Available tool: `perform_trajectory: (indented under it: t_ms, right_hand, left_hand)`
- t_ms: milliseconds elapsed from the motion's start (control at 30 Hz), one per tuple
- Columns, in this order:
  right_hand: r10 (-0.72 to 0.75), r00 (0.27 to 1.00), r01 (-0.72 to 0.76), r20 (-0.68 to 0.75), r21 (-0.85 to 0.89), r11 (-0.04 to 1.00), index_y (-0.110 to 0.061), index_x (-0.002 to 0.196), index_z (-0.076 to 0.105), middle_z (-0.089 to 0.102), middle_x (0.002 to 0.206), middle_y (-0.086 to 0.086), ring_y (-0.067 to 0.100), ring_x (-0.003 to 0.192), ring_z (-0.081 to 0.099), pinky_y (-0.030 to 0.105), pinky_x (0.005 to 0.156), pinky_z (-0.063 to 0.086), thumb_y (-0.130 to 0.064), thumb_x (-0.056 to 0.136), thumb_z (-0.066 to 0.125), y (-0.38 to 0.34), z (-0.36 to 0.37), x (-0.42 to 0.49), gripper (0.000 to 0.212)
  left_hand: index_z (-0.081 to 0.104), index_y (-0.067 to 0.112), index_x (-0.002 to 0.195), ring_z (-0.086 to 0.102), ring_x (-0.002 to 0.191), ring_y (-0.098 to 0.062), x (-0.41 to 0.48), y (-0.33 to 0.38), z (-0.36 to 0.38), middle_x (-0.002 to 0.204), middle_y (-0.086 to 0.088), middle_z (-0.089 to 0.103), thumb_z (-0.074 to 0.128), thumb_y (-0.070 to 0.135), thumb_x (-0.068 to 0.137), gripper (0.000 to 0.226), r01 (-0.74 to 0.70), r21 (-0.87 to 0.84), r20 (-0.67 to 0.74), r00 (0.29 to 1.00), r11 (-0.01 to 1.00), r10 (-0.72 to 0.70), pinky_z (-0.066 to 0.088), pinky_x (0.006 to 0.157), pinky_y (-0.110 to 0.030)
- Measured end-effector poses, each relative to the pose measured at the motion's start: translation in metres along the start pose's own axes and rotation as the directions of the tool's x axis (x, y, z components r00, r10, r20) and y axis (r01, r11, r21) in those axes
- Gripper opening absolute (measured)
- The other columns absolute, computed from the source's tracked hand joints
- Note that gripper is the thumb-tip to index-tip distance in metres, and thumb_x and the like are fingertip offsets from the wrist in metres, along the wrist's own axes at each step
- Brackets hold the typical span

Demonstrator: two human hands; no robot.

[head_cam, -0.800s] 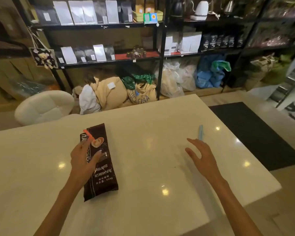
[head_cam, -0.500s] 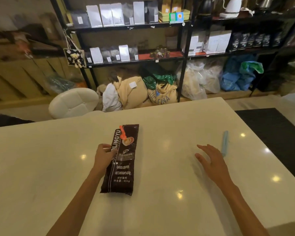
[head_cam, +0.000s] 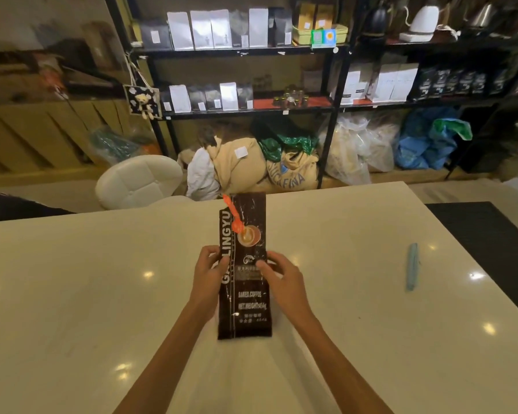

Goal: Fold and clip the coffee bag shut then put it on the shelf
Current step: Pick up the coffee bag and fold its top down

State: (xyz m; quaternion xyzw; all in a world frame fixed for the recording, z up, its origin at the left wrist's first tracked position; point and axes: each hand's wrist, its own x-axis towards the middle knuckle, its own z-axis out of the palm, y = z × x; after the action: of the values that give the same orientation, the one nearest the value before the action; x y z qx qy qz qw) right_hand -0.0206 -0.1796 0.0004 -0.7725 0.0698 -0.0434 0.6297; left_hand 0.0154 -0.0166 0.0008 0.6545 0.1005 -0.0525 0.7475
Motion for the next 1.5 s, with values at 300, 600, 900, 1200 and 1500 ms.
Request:
perform_trajectory:
  t_ms: [300,600,900,1200,1500]
  right_hand:
    - [-0.160,0.981,0.169,-0.113,0.074,0.983,-0.035,0.097,0.066,0.073,0.095,-0.023,0.001,0.097,0.068,0.016,0.077,0.056,-0.013,0.095,0.062,-0.027,-0.015,0.014,0.022]
    - [-0.155,0.980,0.159,-0.126,0.019,0.987,-0.025,0.084,0.060,0.072,0.101,-0.007,0.013,0.093,0.069,0.026,0.075,0.059,-0.009,0.095,0.060,-0.022,-0.022,0.026,0.020]
    - [-0.191,0.973,0.192,-0.132,-0.002,0.981,-0.008,0.089,0.058,0.071,0.096,-0.011,0.009,0.087,0.070,0.021,0.070,0.059,-0.005,0.095,0.059,-0.019,-0.025,0.032,0.006]
    - [-0.155,0.982,0.150,-0.112,-0.054,0.987,-0.026,0.082,0.058,0.068,0.087,-0.012,-0.004,0.082,0.065,0.010,0.066,0.052,-0.005,0.094,0.060,-0.008,-0.025,0.038,0.025]
    - [-0.091,0.965,0.124,-0.245,0.123,0.985,-0.018,0.115,0.048,0.068,0.105,0.010,0.024,0.097,0.070,0.042,0.082,0.061,-0.011,0.097,0.057,-0.011,-0.003,0.089,0.021]
  left_hand:
    - [0.060,0.026,0.095,0.068,0.086,-0.008,-0.004,0.036,0.007,0.090,0.008,0.072,0.059,0.013,0.092,0.013,-0.390,0.155,0.226,0.908,0.908,0.352,0.056,0.075,-0.024]
    - [0.060,0.020,0.097,0.068,0.083,0.002,0.007,0.044,0.007,0.092,0.006,0.071,0.053,0.000,0.095,0.021,-0.403,0.284,0.214,0.911,0.870,0.352,0.053,0.073,-0.014]
    - [0.055,0.000,0.091,0.064,0.077,-0.009,0.011,0.047,0.009,0.084,-0.001,0.070,0.053,0.000,0.093,0.003,-0.434,0.277,0.196,0.899,0.857,0.392,0.051,0.068,-0.020]
    - [0.050,-0.009,0.086,0.055,0.074,-0.021,0.021,0.036,0.006,0.084,-0.031,0.061,0.056,-0.003,0.093,0.011,-0.347,0.363,0.174,0.937,0.865,0.303,0.045,0.068,-0.034]
    - [0.048,0.015,0.104,0.071,0.091,-0.024,0.057,0.044,0.035,0.096,-0.008,0.070,0.053,0.000,0.096,0.018,-0.226,0.123,0.005,0.974,0.966,0.227,0.058,0.068,-0.026]
